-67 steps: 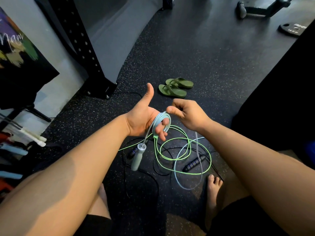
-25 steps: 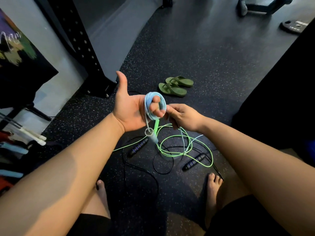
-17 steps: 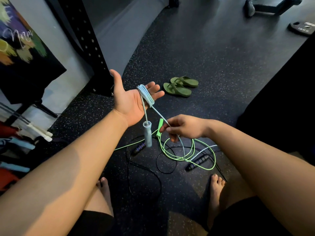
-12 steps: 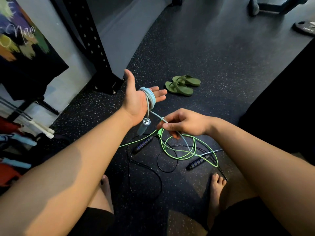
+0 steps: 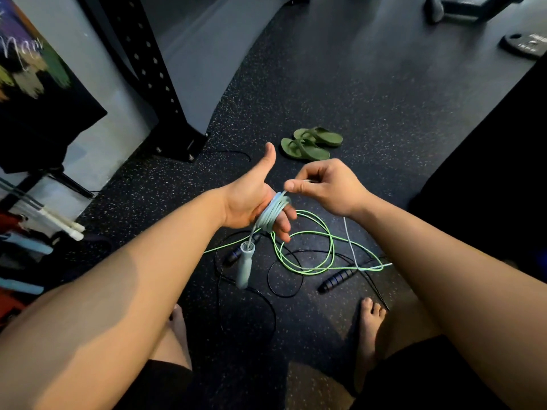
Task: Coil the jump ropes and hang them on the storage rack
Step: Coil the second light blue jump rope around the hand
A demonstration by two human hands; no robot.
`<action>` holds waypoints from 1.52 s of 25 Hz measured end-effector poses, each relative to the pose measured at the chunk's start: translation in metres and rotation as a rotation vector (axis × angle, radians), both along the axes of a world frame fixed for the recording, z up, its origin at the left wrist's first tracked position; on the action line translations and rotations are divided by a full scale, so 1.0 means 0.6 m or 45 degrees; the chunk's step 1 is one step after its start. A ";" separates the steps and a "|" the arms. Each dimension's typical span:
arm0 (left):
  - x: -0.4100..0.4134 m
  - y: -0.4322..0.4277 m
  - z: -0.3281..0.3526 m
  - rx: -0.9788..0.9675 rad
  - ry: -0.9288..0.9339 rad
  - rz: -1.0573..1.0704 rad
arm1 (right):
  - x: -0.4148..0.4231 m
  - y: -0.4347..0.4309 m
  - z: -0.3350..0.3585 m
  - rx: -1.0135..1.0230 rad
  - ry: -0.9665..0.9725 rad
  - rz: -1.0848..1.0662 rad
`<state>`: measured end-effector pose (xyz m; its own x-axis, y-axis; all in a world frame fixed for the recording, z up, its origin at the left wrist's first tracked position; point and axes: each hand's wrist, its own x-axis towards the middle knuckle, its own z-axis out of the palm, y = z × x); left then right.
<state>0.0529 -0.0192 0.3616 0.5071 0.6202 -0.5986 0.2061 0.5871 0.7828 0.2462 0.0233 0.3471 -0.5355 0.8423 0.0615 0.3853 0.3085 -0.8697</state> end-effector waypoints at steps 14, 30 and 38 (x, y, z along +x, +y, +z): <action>-0.025 -0.004 0.024 0.090 -0.825 0.658 | -0.003 -0.004 -0.058 -0.493 -0.392 0.187; -0.007 0.017 -0.026 0.204 0.197 0.260 | -0.007 -0.024 -0.004 0.243 -0.202 0.269; -0.001 -0.003 0.005 -0.015 -0.139 -0.053 | 0.000 -0.007 -0.023 0.245 -0.073 0.128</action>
<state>0.0523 -0.0207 0.3648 0.5947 0.5904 -0.5457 0.1442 0.5894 0.7949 0.2460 0.0191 0.3330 -0.6235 0.7601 0.1829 0.3914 0.5060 -0.7686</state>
